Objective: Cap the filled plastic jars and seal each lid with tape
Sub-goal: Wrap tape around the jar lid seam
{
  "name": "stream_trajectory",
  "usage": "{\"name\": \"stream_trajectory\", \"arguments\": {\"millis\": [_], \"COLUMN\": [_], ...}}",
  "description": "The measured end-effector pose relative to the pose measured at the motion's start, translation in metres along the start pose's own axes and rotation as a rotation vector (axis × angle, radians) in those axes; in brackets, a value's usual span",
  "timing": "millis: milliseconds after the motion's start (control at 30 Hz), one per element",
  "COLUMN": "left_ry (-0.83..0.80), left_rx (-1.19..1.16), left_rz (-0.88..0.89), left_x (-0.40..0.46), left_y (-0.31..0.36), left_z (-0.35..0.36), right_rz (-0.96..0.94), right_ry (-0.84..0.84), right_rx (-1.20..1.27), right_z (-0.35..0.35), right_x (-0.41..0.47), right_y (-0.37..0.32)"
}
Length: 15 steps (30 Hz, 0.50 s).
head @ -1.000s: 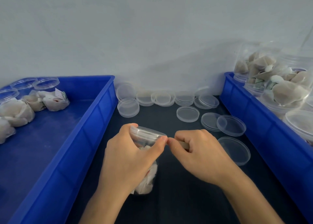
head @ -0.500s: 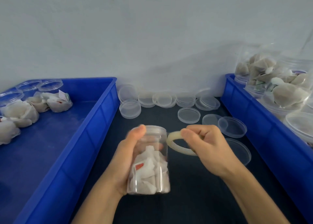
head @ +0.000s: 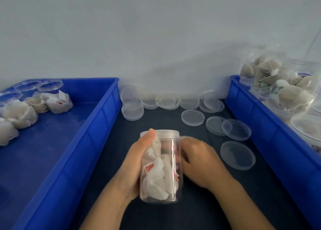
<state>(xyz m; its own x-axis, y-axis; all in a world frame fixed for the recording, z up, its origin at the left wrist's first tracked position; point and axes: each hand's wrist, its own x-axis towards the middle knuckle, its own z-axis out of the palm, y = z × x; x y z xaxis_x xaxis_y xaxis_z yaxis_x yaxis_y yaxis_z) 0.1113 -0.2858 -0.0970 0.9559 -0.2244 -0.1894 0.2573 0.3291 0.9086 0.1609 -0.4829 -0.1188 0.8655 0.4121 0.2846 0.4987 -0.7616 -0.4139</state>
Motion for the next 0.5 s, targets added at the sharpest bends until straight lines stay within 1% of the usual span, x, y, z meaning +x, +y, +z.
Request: {"name": "stream_trajectory", "arguments": {"millis": [100, 233, 300, 367, 433, 500], "left_ry": [0.073, 0.171, 0.211, 0.25, 0.297, 0.329], "left_rx": [0.071, 0.142, 0.136, 0.141, 0.168, 0.193], "left_rz": [0.066, 0.195, 0.217, 0.24, 0.278, 0.301], "left_x": [0.002, 0.002, 0.001, 0.003, 0.005, 0.006], "left_y": [-0.002, -0.001, -0.001, -0.003, -0.005, -0.006], "left_z": [0.007, 0.011, 0.011, 0.009, 0.007, 0.007], "right_rz": [-0.048, -0.054, -0.05, -0.017, 0.076, 0.157], "right_ry": [-0.036, 0.008, 0.038, 0.135, 0.285, 0.439], "right_rx": [0.0, 0.036, 0.059, 0.071, 0.141, 0.347], "right_z": [0.008, 0.013, 0.012, 0.008, 0.002, -0.006], "right_x": [0.003, 0.002, 0.0, 0.0, 0.001, 0.002], "right_y": [0.002, 0.004, 0.004, 0.003, 0.003, -0.002]}}
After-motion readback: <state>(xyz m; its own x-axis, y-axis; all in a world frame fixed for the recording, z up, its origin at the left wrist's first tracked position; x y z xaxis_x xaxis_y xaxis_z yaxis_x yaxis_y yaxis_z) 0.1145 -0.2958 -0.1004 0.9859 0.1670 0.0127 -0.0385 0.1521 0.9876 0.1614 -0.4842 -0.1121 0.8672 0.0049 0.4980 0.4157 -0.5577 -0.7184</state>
